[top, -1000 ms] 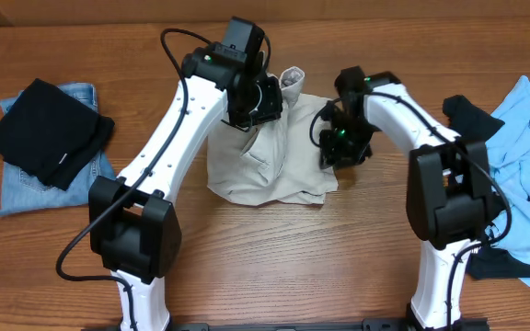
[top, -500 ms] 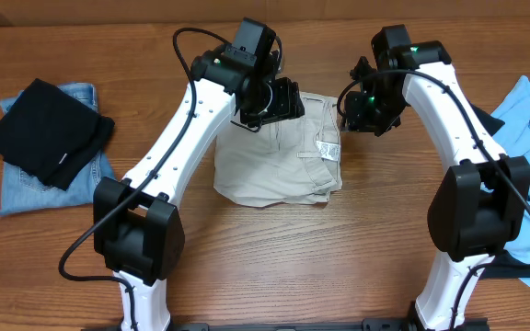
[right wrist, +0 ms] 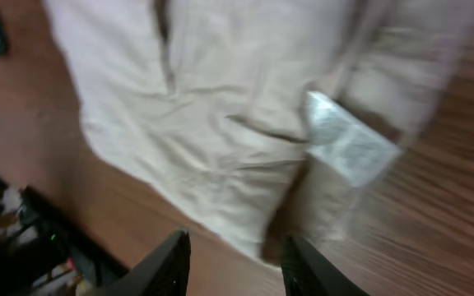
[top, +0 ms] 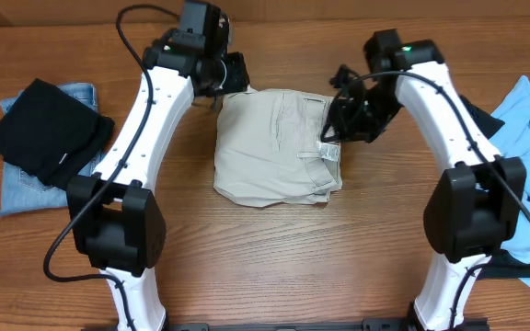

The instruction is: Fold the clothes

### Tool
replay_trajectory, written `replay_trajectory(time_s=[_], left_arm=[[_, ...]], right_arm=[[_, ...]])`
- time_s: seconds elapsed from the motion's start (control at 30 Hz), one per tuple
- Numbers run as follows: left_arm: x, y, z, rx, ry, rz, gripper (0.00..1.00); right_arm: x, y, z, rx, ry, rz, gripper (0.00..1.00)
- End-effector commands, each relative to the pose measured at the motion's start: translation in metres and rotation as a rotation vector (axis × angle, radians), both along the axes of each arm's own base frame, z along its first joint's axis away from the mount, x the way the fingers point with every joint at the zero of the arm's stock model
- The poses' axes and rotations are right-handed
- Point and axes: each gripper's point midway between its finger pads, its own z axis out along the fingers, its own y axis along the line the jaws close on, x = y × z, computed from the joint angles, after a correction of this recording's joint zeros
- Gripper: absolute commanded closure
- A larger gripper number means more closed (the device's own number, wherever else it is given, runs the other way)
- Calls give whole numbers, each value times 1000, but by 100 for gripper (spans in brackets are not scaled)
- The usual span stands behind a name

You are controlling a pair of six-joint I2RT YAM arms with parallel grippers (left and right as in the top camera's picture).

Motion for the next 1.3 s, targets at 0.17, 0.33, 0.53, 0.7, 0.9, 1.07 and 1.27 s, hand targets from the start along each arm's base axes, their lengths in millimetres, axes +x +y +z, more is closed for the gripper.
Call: replay_trajectory(time_s=[0.17, 0.33, 0.53, 0.7, 0.9, 1.07, 1.27], left_arm=[[35, -14, -47, 103, -85, -133, 57], [36, -23, -85, 101, -45, -196, 55], [30, -21, -121, 107, 38, -182, 53], [14, -10, -137, 150, 132, -160, 54], [-38, 18, -153, 209, 391, -71, 75], [-85, 23, -153, 180, 618, -6, 91], [-120, 16, -146, 146, 762, -30, 96]], right_arm=[[-39, 62, -4, 73, 19, 166, 60], [-47, 62, -26, 58, 65, 135, 59], [-60, 44, -67, -31, 94, 134, 47], [-68, 7, -108, -203, 107, 82, 45], [-53, -33, -123, -267, 93, -33, 45], [-20, -68, -127, -332, -6, -111, 47], [14, -82, -128, -383, -155, -119, 49]])
